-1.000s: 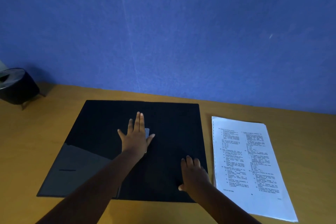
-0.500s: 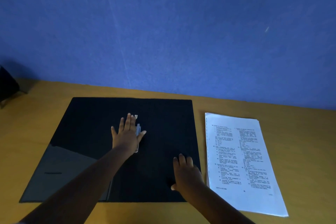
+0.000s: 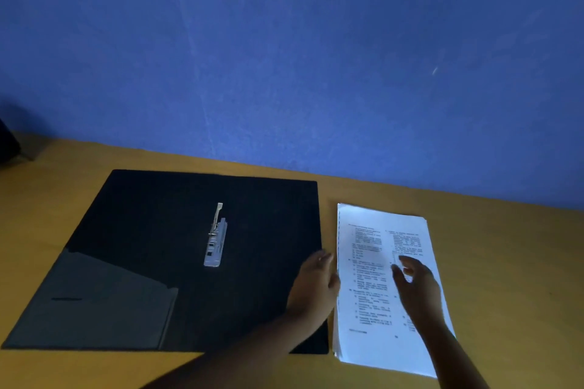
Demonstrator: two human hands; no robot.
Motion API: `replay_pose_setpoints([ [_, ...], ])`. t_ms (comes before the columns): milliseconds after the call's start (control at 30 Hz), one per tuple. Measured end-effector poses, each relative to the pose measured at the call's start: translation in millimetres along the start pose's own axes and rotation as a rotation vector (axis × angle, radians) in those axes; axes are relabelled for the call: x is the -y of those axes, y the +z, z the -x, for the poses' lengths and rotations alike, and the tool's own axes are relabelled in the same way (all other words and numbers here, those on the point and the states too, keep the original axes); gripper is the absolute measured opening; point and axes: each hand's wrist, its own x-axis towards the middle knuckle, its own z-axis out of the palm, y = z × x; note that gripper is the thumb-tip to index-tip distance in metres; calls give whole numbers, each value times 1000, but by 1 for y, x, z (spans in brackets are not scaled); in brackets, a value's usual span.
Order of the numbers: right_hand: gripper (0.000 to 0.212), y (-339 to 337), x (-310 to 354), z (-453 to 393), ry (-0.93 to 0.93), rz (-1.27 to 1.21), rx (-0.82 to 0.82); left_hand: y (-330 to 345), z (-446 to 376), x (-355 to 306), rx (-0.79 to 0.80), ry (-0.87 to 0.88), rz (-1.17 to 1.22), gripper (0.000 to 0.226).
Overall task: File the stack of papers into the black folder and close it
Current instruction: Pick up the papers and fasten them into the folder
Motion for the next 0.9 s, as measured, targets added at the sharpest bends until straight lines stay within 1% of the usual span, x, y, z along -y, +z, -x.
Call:
replay_pose_setpoints([
  [100,39,-10,-31,-11,176,28,-59,21,-4,-16,85,-145,129,37],
  [167,45,-11,-44,-14,237,90,-61,27,-7,-21,94,-241,172,36],
  [267,49,-8,-52,-17,262,124,-45,33,-14,-23,57,-344,217,36],
  [433,48,-13,-56,-29,279,129,-49,38,-26,-35,70,-529,393,36],
  [567,45,-20,-59,-44,319,134,35,32,-41,-38,82,-701,494,34],
  [633,45,-23,-59,-51,351,130,86,30,-47,-38,108,-745,537,35],
  [767,49,-26,-60,-60,423,82,159,32,-53,-38,112,-806,542,35],
  [900,53,-25,-60,-66,466,-27,182,36,-55,-39,96,-851,584,34],
])
